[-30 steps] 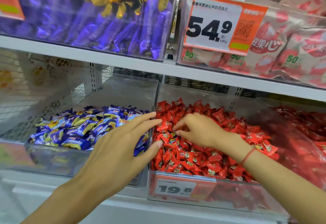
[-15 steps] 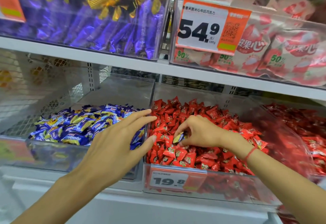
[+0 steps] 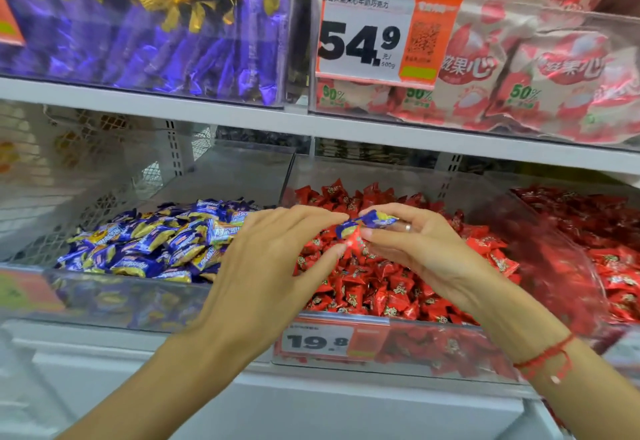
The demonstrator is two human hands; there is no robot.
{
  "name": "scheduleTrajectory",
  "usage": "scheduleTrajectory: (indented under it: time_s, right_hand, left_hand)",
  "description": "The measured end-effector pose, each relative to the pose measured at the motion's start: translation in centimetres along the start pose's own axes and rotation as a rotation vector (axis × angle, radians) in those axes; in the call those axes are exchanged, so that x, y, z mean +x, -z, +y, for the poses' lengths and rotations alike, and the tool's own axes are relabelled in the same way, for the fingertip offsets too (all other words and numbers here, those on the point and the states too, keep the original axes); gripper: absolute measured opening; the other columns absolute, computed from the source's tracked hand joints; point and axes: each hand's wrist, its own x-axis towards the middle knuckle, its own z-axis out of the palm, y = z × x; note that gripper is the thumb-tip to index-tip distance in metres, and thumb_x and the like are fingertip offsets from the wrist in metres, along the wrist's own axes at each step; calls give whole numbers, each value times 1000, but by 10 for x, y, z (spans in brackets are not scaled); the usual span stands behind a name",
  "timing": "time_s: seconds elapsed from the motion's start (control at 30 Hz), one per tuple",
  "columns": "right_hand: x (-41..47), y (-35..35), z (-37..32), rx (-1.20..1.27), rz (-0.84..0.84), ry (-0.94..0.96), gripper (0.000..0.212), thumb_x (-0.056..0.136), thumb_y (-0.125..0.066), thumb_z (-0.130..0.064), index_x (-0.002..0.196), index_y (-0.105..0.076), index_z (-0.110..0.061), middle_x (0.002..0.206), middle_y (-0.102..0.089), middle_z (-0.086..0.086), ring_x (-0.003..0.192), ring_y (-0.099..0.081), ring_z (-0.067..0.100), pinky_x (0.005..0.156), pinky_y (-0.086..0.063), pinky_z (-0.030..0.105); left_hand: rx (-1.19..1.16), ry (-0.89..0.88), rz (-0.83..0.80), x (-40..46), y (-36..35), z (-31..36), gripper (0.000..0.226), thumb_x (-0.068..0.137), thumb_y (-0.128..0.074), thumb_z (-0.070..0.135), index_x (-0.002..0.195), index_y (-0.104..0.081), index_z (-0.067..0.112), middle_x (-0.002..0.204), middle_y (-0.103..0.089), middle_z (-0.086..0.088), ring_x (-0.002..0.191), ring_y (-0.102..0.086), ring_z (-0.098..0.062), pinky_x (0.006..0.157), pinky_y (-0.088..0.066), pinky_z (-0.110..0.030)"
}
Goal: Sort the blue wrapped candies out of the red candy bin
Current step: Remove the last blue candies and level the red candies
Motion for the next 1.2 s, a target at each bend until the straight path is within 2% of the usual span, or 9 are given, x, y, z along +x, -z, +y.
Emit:
scheduleTrajectory:
  time_s: [0.13,0.27,0.4,0.5,0.6,0.73,0.87,1.0,1.2]
  right_hand:
    - [-3,-2,-1,177,-42,-67,19,83,-66,-1,101,-69,-8,96,-75,9,87,-72,15,72,-55,16]
    - [-6,-2,-3,329,-66,-135,21,80,-66,-15,101,-70,-12,100,-74,7,85,-72,14,70,-56,15]
    - [-10,0,-9,422,-106,-139,26,75,-65,-16,99,-70,-10,98,-74,8,88,-72,15,78,-56,18]
    - [-10,3,-12,483,-80,-132,25,78,-64,-15,102,-69,-8,98,-74,10,87,-72,16,77,-57,20]
    - [-11,10,-14,227,-59,-83,27,87,-61,-22,111,-66,-10,100,-75,6,90,-72,14,73,-56,17]
    - [-17,7,-12,-54,-134,-31,28,89,-59,-31,112,-67,-17,101,-74,2,90,-71,13,74,-55,18]
    - [-19,-4,-17,15,-210,-44,30,80,-62,-36,102,-73,-17,91,-75,1,78,-70,8,73,-56,17]
    - [-16,-7,-17,68,-236,-83,28,80,-62,-36,96,-75,-17,82,-72,-1,74,-67,7,76,-56,18]
    - [-14,-14,-27,296,-400,-159,27,84,-57,-20,103,-74,-9,109,-71,12,102,-68,23,96,-51,30]
  left_hand:
    - [-1,39,-65,3,-10,9,36,91,-56,42,125,-61,30,118,-65,18,103,-55,-2,85,-37,-11]
    - [33,96,-35,8,-15,13,35,89,-68,33,123,-64,28,113,-68,16,102,-46,-7,77,-24,10]
    - [-12,161,-43,12,-14,14,35,90,-64,37,124,-62,37,107,-69,20,96,-50,2,70,-34,2]
    - [-4,186,-79,10,-15,13,44,88,-66,37,131,-56,38,120,-65,20,99,-57,0,75,-39,-10]
    - [-30,209,-90,9,-13,10,49,88,-62,44,136,-51,40,126,-60,19,104,-55,-1,86,-47,-23]
    - [-401,335,-141,10,-12,6,62,82,-53,70,138,-41,50,125,-57,28,104,-59,10,89,-53,-24]
    - [-657,300,-115,14,-8,14,46,81,-60,47,127,-56,42,122,-61,26,114,-56,9,88,-52,-18]
    - [-627,216,-58,11,-1,11,29,85,-70,33,113,-67,41,117,-65,26,109,-62,3,89,-52,-21]
    - [-483,187,155,5,11,2,30,80,-74,27,107,-68,40,112,-64,30,105,-62,7,91,-49,-16]
